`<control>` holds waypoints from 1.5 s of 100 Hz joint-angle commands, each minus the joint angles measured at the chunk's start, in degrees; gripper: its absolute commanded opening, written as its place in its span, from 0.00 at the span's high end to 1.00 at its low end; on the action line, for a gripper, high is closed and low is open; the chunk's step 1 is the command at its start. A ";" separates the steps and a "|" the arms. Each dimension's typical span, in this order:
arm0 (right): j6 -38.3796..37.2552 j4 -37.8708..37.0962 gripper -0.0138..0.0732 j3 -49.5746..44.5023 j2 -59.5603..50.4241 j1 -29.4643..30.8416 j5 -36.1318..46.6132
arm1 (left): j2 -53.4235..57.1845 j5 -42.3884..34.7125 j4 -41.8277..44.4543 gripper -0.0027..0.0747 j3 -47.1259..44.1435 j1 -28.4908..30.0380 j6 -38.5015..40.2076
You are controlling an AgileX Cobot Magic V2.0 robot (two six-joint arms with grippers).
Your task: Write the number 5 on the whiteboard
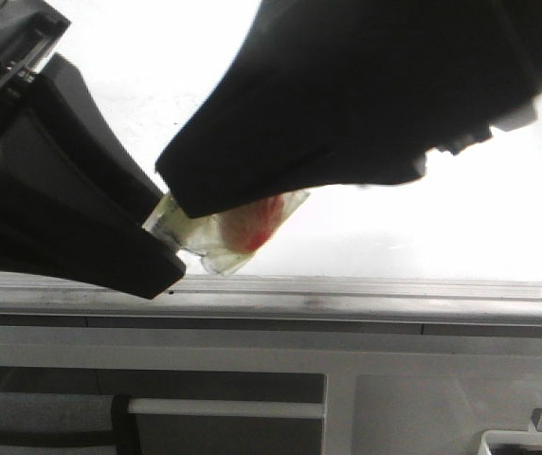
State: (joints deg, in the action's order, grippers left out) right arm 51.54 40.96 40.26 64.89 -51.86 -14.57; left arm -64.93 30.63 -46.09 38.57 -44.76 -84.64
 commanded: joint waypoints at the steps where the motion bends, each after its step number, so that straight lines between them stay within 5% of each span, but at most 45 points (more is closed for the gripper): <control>1: -0.76 2.73 0.92 2.02 -0.82 -0.22 0.09 | 1.21 -5.96 -5.19 0.90 1.81 -0.38 0.06; 21: -0.76 2.73 0.91 2.02 -2.07 -0.22 0.77 | 1.76 -8.96 -11.84 0.41 1.81 -0.38 0.06; 28: -0.76 2.62 0.91 1.89 -2.86 -0.12 0.66 | 3.11 -9.22 -12.84 0.31 1.81 -0.38 0.06; 44: -0.76 2.50 0.91 0.95 -5.26 1.25 0.90 | 8.70 -10.96 -12.74 0.30 0.99 1.68 9.35; 82: -0.86 2.50 0.89 -8.94 -15.66 6.31 8.43 | 29.34 -12.45 -13.86 0.30 -11.38 20.00 21.25; 98: -0.76 1.61 0.89 -8.03 -12.47 6.31 15.38 | 31.43 -13.15 -20.40 0.42 -13.43 23.33 21.25; 127: -0.76 -0.06 0.89 -0.53 -2.17 6.31 19.41 | 31.43 -13.18 -24.47 0.99 -13.45 23.69 21.14; 150: 2.42 -0.06 0.89 -0.06 -0.47 7.36 24.00 | 31.43 -9.10 -24.47 0.99 -13.45 23.69 21.14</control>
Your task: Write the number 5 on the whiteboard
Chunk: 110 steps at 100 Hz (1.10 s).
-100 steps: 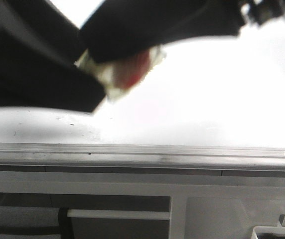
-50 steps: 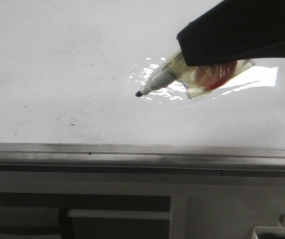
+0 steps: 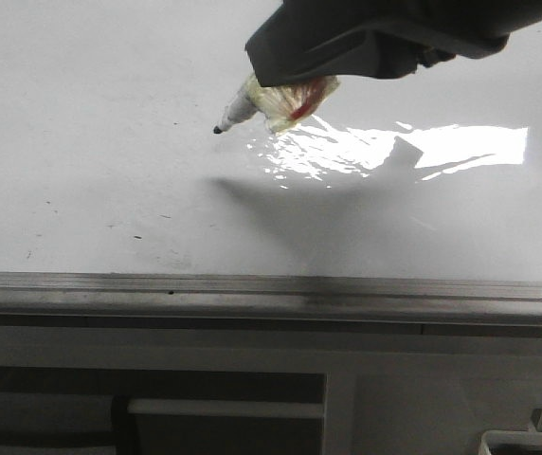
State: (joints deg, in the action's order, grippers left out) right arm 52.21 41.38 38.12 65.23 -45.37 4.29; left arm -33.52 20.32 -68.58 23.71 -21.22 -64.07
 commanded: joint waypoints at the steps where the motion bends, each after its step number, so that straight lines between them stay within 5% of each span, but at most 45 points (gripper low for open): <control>1: 1.96 -0.48 0.89 2.08 -0.80 1.02 5.16 | 0.02 1.37 -1.99 0.99 1.41 0.15 0.57; 47: 3.67 -0.37 0.89 2.08 -0.66 6.57 5.40 | 0.02 1.97 -1.99 0.99 1.41 0.15 0.57; 110: 3.48 1.12 0.89 0.38 0.13 8.87 -5.77 | 0.02 1.97 -1.99 0.99 1.41 0.15 0.57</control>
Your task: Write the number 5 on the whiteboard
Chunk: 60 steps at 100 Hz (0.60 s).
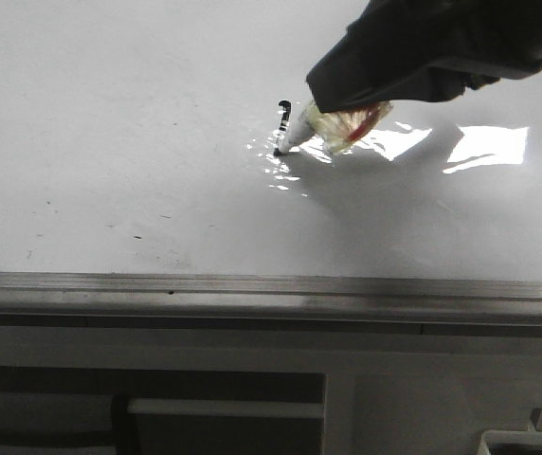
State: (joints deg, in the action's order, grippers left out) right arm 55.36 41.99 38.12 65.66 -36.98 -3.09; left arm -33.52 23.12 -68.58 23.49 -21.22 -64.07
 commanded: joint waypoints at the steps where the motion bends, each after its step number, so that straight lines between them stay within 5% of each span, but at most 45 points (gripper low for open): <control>1: 0.33 0.64 0.89 0.23 -0.31 0.48 1.62 | 0.02 -0.83 -1.99 0.99 1.63 0.15 0.57; 60: 0.46 -1.00 0.89 -0.03 -0.68 1.14 0.94 | 0.02 -1.44 -1.88 0.99 1.63 0.15 0.57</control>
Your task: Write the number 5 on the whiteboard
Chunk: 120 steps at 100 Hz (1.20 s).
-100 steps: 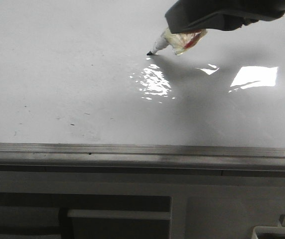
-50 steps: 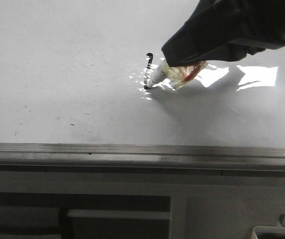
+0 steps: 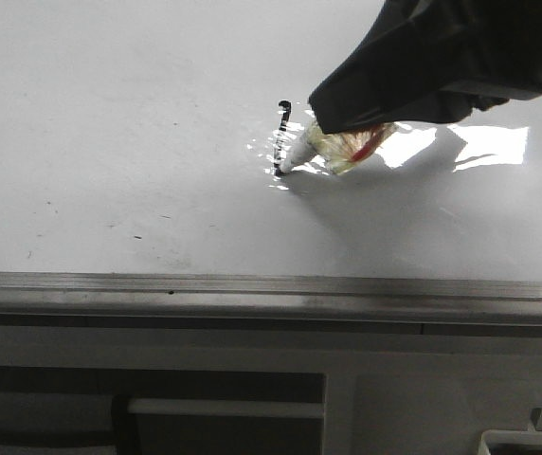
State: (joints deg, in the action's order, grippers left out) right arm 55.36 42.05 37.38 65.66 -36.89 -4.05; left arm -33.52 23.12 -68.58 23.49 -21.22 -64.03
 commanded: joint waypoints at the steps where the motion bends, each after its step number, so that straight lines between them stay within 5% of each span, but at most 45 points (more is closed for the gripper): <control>1: 0.46 -1.07 0.89 0.70 -0.68 1.33 1.77 | 0.02 -1.44 -1.88 0.99 1.63 0.15 0.54; 59: 0.19 -1.07 0.89 -0.11 -4.70 6.69 -8.64 | 0.02 -3.30 -1.81 0.99 1.63 0.15 0.43; 120: 0.05 -0.60 0.89 3.60 2.93 -2.38 0.00 | 0.02 -3.34 -1.81 0.99 1.63 0.15 0.43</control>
State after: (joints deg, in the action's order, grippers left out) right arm 55.15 41.49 38.79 69.97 -39.77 -9.13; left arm -33.52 21.09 -68.58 23.49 -21.22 -64.03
